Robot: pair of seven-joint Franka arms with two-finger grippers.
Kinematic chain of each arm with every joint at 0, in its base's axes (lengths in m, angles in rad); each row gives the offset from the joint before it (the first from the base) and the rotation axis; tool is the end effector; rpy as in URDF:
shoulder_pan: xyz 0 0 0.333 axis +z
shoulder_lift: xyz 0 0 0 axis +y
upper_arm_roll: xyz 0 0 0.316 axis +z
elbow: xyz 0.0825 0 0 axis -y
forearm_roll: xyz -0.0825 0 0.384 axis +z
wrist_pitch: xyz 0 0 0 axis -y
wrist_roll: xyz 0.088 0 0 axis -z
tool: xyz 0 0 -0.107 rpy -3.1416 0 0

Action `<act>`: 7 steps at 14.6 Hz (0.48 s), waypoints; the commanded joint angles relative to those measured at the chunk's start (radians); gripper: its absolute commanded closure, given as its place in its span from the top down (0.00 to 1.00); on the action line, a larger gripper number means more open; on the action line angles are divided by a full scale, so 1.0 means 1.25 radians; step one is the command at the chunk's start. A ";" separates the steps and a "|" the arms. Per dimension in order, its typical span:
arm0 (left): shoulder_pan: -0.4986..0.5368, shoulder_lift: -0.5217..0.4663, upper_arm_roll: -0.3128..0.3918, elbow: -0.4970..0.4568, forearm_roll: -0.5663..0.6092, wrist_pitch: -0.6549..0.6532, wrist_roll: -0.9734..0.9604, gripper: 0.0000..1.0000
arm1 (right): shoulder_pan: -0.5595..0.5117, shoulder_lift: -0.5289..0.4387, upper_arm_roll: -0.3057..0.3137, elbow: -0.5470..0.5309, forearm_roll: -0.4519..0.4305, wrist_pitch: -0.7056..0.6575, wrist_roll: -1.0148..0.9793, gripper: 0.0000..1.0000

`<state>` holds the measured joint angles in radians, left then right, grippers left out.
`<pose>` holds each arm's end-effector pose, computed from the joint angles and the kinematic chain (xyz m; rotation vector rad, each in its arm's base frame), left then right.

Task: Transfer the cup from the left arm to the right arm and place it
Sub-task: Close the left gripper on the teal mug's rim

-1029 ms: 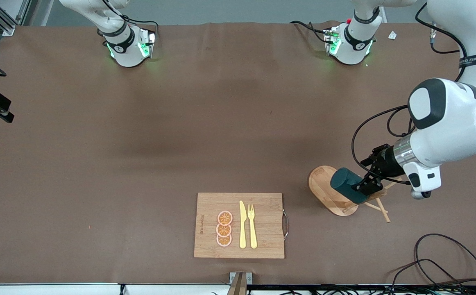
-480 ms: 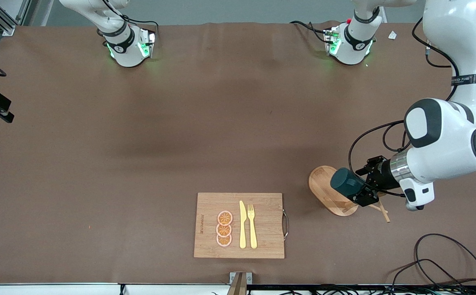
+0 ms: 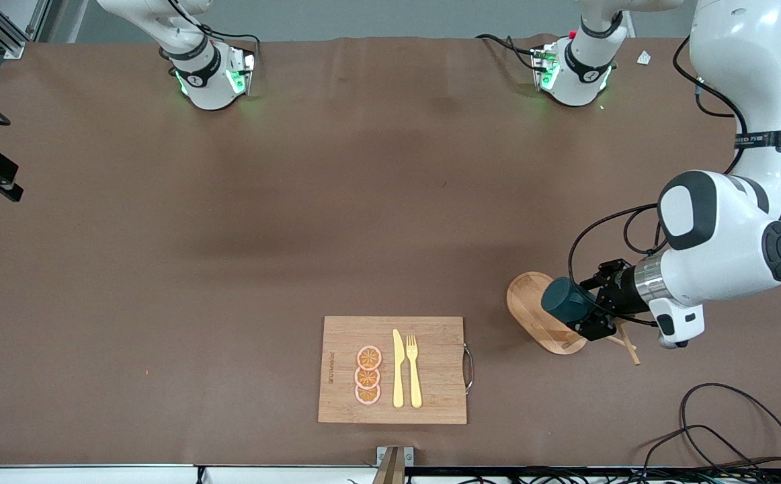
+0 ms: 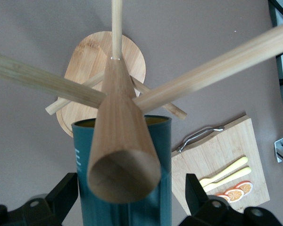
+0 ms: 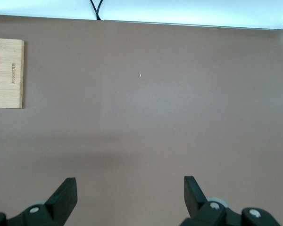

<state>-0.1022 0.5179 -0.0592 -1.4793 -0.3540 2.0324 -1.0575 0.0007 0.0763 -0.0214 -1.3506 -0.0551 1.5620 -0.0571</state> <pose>0.6939 -0.1258 0.3835 2.4395 1.4261 -0.2442 0.5759 -0.0172 0.6845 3.0726 0.0497 0.2044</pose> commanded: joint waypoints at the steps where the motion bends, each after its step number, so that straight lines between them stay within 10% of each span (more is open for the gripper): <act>1: 0.001 0.016 0.001 0.018 -0.011 -0.001 -0.004 1.00 | -0.002 -0.003 0.002 0.004 0.006 0.000 0.006 1.00; 7: 0.002 0.024 0.001 0.019 -0.011 -0.001 -0.004 0.82 | -0.002 -0.003 0.001 0.004 0.006 0.000 0.006 1.00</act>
<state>-0.0993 0.5320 -0.0587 -1.4766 -0.3545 2.0324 -1.0575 0.0007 0.0763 -0.0215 -1.3506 -0.0551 1.5622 -0.0571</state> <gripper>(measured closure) 0.101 0.000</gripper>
